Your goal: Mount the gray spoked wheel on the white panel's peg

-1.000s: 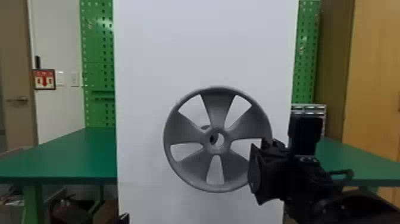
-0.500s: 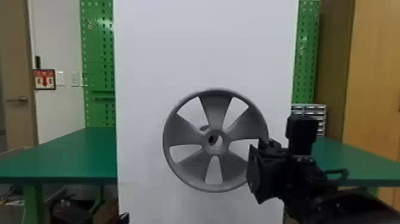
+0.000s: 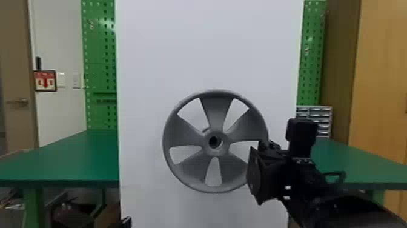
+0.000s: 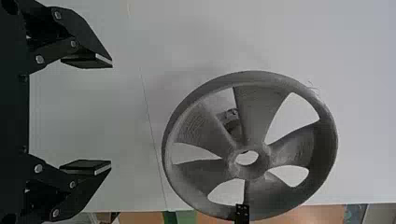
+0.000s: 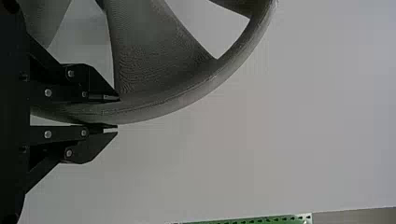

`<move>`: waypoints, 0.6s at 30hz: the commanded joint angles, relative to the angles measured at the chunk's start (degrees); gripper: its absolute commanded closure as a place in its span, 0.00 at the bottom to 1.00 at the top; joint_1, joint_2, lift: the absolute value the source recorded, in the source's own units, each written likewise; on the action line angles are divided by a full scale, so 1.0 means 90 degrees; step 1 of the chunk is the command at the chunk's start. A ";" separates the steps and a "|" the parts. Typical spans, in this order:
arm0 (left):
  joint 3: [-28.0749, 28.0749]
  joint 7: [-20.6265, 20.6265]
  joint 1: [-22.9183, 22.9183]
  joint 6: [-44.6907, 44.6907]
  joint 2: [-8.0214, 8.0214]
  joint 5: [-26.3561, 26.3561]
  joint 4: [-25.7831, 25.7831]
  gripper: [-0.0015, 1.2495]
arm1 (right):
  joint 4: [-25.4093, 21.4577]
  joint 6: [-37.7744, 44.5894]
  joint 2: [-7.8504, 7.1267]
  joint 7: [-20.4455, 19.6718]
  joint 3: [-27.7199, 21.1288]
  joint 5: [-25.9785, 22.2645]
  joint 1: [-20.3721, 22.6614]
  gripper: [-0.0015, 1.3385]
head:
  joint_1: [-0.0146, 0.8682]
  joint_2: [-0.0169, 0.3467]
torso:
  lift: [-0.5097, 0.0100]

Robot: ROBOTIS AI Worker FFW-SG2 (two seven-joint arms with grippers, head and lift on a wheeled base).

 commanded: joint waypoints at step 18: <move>0.0000 -0.0005 0.0000 -0.0009 0.0000 0.0003 0.0000 0.39 | 0.0535 -0.0312 0.0003 0.0012 0.0030 -0.0019 -0.0228 0.84 | 0.16 0.03 | 0.20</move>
